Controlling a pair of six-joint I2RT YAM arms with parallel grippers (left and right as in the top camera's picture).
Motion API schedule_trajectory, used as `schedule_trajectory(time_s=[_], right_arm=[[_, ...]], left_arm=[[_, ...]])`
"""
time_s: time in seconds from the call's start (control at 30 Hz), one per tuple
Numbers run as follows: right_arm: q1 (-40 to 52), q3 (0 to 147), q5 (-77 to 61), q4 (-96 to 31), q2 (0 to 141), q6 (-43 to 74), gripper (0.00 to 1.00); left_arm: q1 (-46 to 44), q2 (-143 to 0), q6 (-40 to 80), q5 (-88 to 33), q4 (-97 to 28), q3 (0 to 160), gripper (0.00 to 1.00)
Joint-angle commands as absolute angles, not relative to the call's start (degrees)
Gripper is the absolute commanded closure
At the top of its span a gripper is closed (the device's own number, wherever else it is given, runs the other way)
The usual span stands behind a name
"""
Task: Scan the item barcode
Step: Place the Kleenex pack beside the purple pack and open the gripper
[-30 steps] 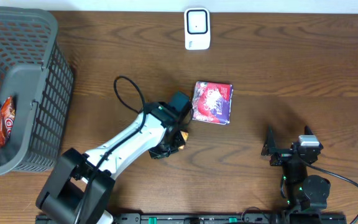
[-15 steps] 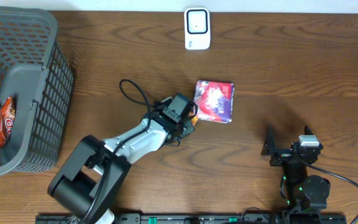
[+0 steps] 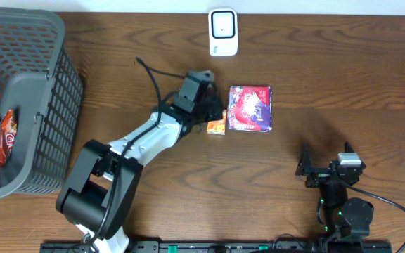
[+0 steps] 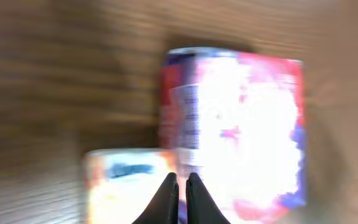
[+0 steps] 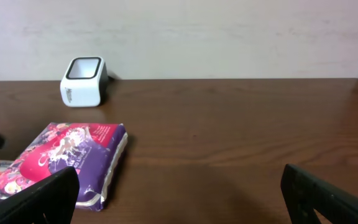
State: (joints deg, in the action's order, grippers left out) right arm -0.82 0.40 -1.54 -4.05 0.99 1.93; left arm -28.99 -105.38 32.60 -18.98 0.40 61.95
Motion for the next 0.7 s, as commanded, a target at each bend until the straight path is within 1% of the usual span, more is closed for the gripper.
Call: schedule_trajectory(time_s=[0.0, 0.07, 0.1, 0.13, 0.17, 0.2, 0.23, 0.3, 0.33, 0.43, 0.5, 0.57, 0.6, 0.63, 0.67], right_arm=[[-1.08, 0.32, -1.63, -4.29, 0.78, 2.31, 0.01], [-1.08, 0.32, -1.63, -4.27, 0.78, 2.31, 0.01], [-1.08, 0.32, -1.63, -4.29, 0.78, 2.31, 0.01], [-1.08, 0.32, -1.63, -4.29, 0.78, 2.31, 0.01], [-1.08, 0.32, -1.63, -4.29, 0.78, 2.31, 0.01], [-1.08, 0.32, -1.63, -4.29, 0.78, 2.31, 0.01], [-1.08, 0.32, -1.63, -4.29, 0.78, 2.31, 0.01], [-1.08, 0.32, -1.63, -4.29, 0.78, 2.31, 0.01], [-1.08, 0.32, -1.63, -4.29, 0.78, 2.31, 0.01], [-1.08, 0.32, -1.63, -4.29, 0.78, 2.31, 0.01], [-1.08, 0.32, -1.63, -4.27, 0.78, 2.31, 0.01], [-1.08, 0.32, -1.63, -4.27, 0.78, 2.31, 0.01], [-1.08, 0.32, -1.63, -4.27, 0.78, 2.31, 0.01], [-1.08, 0.32, -1.63, -4.29, 0.78, 2.31, 0.01], [-1.08, 0.32, -1.63, -4.29, 0.78, 2.31, 0.01]], left_arm=[[-27.86, -101.62, 29.32, -25.1, -2.37, 64.77, 0.9], [-26.33, -98.32, 27.38, -25.06, -4.78, 66.02, 0.87], [-24.99, -95.7, 26.28, -24.82, -6.72, 66.89, 0.83], [-24.05, -94.04, 25.67, -24.62, -7.79, 67.4, 0.73], [-21.65, -90.13, 25.17, -23.42, -10.39, 68.58, 0.69], [-19.99, -87.61, 25.08, -22.15, -12.08, 69.38, 0.68], [-18.28, -85.3, 25.08, -20.58, -13.54, 70.17, 0.64], [-12.69, -78.74, 25.08, -16.16, -16.38, 71.92, 0.38], [-9.28, -75.5, 25.08, -13.91, -16.67, 72.25, 0.31], [1.02, -68.16, 25.1, -6.83, -16.67, 72.25, 0.28], [6.94, -65.56, 25.1, -3.29, -16.8, 72.25, 0.28], [13.02, -64.14, 25.1, 0.01, -17.41, 72.25, 0.28], [17.98, -63.96, 25.1, 2.57, -17.76, 72.25, 0.28], [20.32, -64.27, 25.1, 4.03, -17.96, 72.23, 0.27], [23.22, -65.12, 25.1, 6.09, -18.33, 72.23, 0.24]])
